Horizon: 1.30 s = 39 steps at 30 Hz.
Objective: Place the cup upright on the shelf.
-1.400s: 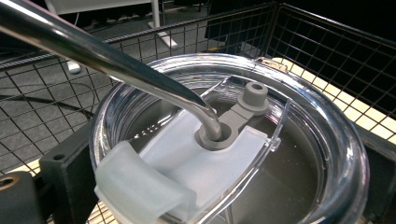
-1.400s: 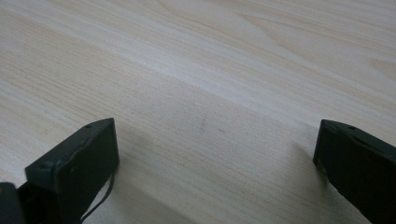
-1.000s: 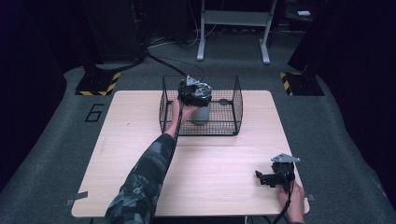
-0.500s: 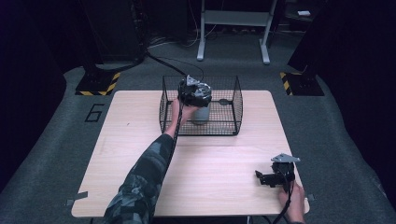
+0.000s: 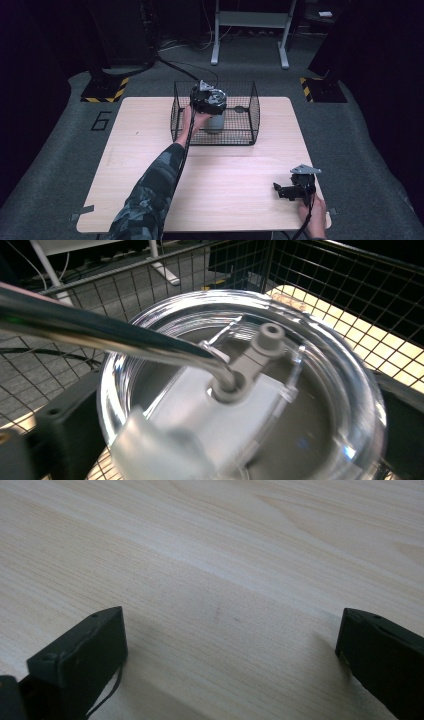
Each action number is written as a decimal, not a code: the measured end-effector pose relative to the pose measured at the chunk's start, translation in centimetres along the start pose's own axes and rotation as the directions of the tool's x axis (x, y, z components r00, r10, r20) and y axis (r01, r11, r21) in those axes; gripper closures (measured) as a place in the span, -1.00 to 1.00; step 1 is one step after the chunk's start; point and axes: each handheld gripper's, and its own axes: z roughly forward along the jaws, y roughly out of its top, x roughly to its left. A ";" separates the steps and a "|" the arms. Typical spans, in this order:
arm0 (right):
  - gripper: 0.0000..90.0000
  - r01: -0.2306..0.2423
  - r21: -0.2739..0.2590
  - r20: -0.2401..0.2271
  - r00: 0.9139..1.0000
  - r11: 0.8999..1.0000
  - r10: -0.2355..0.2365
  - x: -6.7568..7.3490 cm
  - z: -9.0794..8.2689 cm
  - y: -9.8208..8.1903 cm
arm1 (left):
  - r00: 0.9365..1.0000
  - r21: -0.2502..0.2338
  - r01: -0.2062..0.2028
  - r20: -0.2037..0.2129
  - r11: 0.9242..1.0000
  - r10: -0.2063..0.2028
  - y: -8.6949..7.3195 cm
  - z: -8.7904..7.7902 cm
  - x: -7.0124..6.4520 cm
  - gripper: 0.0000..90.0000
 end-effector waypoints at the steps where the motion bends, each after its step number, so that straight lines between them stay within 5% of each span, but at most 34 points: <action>1: -1.00 0.000 0.003 -0.001 1.000 1.000 0.001 0.0 0.0 0.0 | 1.000 -0.004 0.006 0.000 1.000 -0.006 0.1 -0.1 0.0 -1.00; 26: -1.00 0.014 0.003 -0.005 1.000 1.000 -0.014 -0.1 0.0 0.0 | 0.999 0.003 0.001 0.050 1.000 -0.001 0.5 -6.9 0.5 -1.00; 34: -1.00 0.014 0.003 -0.005 1.000 1.000 -0.014 -0.1 0.0 0.0 | 0.998 -0.018 -0.022 0.058 1.000 0.023 -0.1 -11.0 0.6 -1.00; 39: -1.00 0.015 0.003 -0.005 1.000 1.000 -0.015 -0.1 0.0 0.0 | 0.996 -0.007 -0.076 0.050 0.997 0.076 -0.9 -13.9 0.3 -1.00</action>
